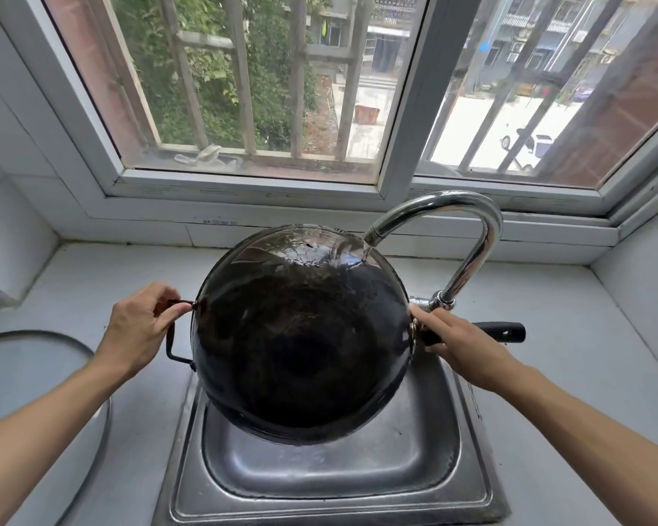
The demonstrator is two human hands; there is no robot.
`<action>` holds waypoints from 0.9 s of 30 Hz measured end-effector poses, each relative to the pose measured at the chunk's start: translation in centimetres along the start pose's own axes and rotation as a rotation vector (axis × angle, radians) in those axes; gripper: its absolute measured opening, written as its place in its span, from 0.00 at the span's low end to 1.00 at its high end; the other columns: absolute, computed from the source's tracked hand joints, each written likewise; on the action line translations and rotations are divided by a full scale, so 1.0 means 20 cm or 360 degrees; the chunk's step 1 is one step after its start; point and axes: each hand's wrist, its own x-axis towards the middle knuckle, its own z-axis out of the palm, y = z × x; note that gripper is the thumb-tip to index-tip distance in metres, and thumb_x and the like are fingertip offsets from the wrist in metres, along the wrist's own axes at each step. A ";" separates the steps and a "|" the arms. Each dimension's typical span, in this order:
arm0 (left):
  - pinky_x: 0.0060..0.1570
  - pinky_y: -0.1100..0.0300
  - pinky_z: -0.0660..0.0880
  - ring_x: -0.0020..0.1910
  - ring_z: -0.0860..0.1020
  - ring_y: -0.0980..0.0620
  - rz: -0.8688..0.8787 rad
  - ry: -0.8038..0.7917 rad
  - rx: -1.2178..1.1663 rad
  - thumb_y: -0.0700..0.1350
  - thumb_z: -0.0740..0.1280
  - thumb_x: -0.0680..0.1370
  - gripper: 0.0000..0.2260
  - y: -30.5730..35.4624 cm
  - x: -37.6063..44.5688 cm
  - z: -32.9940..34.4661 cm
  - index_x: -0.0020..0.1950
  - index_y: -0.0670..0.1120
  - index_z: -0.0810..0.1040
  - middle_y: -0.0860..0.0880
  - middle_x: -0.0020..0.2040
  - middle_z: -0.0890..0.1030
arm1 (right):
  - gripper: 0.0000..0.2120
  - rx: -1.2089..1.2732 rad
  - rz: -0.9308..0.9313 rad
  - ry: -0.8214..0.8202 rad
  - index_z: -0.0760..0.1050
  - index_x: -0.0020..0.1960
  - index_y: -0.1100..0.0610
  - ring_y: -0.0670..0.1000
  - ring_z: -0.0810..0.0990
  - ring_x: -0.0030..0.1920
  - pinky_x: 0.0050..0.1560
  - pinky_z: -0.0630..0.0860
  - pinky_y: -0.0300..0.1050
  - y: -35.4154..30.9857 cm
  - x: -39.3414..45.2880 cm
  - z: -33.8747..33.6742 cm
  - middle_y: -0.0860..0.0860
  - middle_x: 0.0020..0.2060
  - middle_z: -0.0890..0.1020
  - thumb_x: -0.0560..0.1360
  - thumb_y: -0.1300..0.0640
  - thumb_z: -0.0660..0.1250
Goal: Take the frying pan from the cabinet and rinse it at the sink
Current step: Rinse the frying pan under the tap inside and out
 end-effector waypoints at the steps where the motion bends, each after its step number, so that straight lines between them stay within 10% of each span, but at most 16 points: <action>1: 0.45 0.46 0.77 0.41 0.80 0.44 0.0016 -0.0006 -0.0001 0.43 0.73 0.75 0.05 0.01 0.01 0.01 0.46 0.47 0.78 0.47 0.41 0.81 | 0.40 -0.0001 0.0015 -0.0007 0.52 0.78 0.45 0.54 0.75 0.54 0.56 0.75 0.50 0.00 -0.01 0.01 0.48 0.57 0.73 0.74 0.63 0.70; 20: 0.41 0.48 0.77 0.39 0.78 0.46 0.0257 -0.0146 -0.0072 0.44 0.74 0.74 0.11 0.27 0.10 0.17 0.43 0.57 0.73 0.48 0.40 0.80 | 0.39 0.0161 0.0364 0.0020 0.52 0.77 0.44 0.48 0.74 0.46 0.50 0.75 0.46 0.04 -0.42 0.06 0.43 0.50 0.70 0.75 0.61 0.70; 27: 0.40 0.47 0.76 0.38 0.77 0.45 0.0316 -0.0145 -0.0083 0.43 0.74 0.74 0.07 0.31 0.08 0.19 0.45 0.46 0.77 0.48 0.38 0.80 | 0.41 0.0201 0.0417 0.0049 0.50 0.77 0.40 0.47 0.73 0.44 0.49 0.72 0.41 0.02 -0.49 0.07 0.43 0.48 0.70 0.75 0.60 0.70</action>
